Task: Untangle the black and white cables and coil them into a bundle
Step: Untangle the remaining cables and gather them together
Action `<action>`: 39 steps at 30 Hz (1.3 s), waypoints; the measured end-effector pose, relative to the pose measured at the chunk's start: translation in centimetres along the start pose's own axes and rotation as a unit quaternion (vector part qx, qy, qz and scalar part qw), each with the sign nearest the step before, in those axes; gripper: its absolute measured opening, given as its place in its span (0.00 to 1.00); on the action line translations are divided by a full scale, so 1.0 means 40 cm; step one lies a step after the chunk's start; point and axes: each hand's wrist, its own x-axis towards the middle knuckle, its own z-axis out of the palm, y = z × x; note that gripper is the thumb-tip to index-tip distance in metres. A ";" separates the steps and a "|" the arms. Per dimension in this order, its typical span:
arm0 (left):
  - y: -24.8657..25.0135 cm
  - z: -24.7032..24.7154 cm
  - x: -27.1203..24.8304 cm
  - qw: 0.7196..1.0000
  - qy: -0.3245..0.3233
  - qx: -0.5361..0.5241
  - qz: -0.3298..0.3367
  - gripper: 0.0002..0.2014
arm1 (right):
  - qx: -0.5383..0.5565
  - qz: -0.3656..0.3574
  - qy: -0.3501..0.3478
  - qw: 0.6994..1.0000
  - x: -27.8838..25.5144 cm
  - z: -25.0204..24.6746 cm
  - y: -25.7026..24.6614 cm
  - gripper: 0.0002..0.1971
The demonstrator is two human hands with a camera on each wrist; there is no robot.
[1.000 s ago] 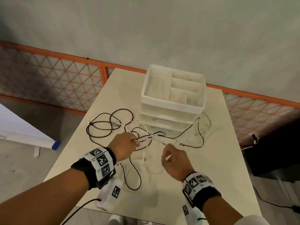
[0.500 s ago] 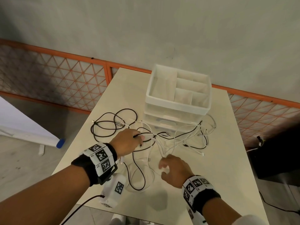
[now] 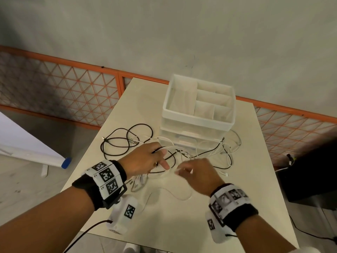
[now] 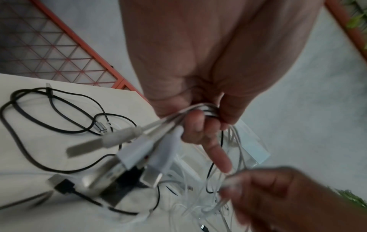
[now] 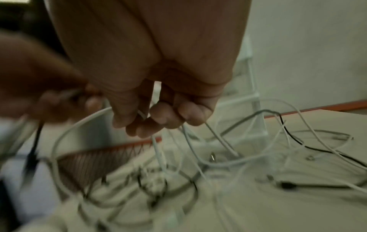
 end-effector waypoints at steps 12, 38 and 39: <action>0.027 -0.001 0.010 0.991 0.058 -0.116 0.016 0.12 | 0.280 0.068 0.251 0.924 -0.028 -0.290 -0.035 0.14; 0.178 -0.043 0.002 0.939 0.077 -0.312 0.118 0.11 | 0.277 0.177 0.204 0.922 -0.043 -0.156 0.140 0.19; 0.193 -0.057 -0.002 0.936 0.083 -0.314 0.136 0.10 | 0.218 0.226 0.168 0.934 -0.043 -0.127 0.179 0.19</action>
